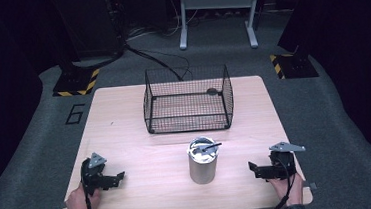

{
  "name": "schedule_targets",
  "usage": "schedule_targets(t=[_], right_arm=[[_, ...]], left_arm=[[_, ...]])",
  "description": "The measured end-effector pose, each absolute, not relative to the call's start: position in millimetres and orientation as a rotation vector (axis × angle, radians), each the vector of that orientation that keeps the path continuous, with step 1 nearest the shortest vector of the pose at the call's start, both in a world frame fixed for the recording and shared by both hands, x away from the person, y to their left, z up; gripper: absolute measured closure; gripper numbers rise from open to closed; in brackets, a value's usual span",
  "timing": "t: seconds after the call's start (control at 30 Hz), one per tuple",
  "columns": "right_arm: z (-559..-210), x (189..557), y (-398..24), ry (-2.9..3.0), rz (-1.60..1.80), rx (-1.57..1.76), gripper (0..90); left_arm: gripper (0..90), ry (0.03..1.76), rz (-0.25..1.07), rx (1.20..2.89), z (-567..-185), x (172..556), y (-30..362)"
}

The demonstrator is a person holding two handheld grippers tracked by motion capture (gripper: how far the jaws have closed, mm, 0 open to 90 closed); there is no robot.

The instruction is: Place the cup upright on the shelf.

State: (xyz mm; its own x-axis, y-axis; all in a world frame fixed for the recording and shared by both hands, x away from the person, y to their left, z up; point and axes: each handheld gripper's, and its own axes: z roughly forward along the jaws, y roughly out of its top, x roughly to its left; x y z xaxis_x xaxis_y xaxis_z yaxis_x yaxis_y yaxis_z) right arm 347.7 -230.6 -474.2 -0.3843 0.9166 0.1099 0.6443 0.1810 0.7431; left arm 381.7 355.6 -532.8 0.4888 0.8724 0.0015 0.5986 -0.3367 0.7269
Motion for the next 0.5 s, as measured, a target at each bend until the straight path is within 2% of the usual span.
schedule_targets(t=[0.5], right_arm=[[-451.4, 335.6, -183.3, 2.196, 1.153, 1.323, 0.0]], left_arm=[[0.0, 1.207, 0.522, 2.061, -532.8, 381.7, 355.6]])
